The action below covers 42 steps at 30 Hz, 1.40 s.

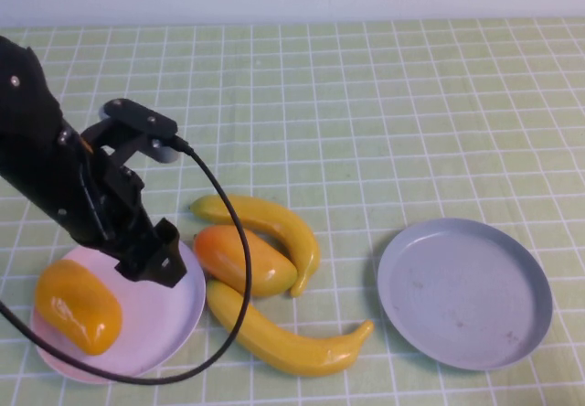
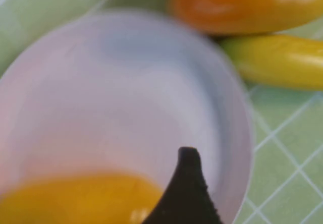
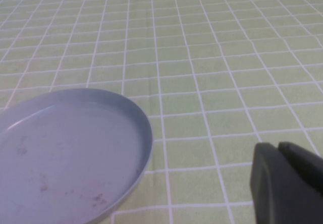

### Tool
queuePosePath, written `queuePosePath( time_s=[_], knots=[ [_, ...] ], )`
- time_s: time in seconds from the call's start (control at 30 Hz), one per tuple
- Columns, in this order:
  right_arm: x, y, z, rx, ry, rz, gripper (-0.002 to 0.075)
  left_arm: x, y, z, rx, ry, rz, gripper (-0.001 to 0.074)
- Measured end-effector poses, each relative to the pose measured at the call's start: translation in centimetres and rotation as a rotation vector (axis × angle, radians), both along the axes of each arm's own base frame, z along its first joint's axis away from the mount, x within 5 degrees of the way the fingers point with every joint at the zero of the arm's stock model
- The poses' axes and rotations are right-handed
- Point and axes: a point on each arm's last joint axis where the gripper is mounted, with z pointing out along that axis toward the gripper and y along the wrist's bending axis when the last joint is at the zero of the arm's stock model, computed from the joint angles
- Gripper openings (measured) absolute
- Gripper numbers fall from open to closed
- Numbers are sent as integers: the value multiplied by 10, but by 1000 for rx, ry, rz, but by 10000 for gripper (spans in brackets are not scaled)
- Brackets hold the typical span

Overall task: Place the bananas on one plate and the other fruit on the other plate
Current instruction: Put one type of fruit in the left plate

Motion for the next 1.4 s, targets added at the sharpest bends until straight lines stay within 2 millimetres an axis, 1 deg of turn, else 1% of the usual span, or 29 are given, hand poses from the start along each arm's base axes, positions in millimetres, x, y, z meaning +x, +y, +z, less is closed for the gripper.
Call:
queuePosePath(
  time_s=[0.07,0.13,0.2,0.27,0.4,0.5,0.7,0.87,1.4],
  knots=[
    [0,0,0,0,0,0,-16,-1,-6,2,-49,-40,-155,507],
    [0,0,0,0,0,0,-16,0,-11,4,-78,-116,-345,499],
    [0,0,0,0,0,0,-16,1,-16,5,-78,-210,-529,495],
    [0,0,0,0,0,0,-16,1,-22,6,-66,-288,-658,493],
    [0,0,0,0,0,0,-16,5,-34,9,-30,-437,-795,492],
    [0,0,0,0,0,0,-16,8,-44,5,-9,-496,-880,491],
    [0,0,0,0,0,0,-15,6,-60,-12,27,-464,-1009,491],
    [0,0,0,0,0,0,-16,6,-70,-21,43,-455,-1053,491],
    [0,0,0,0,0,0,-16,23,-75,-54,93,-422,-1077,491]
  ],
)
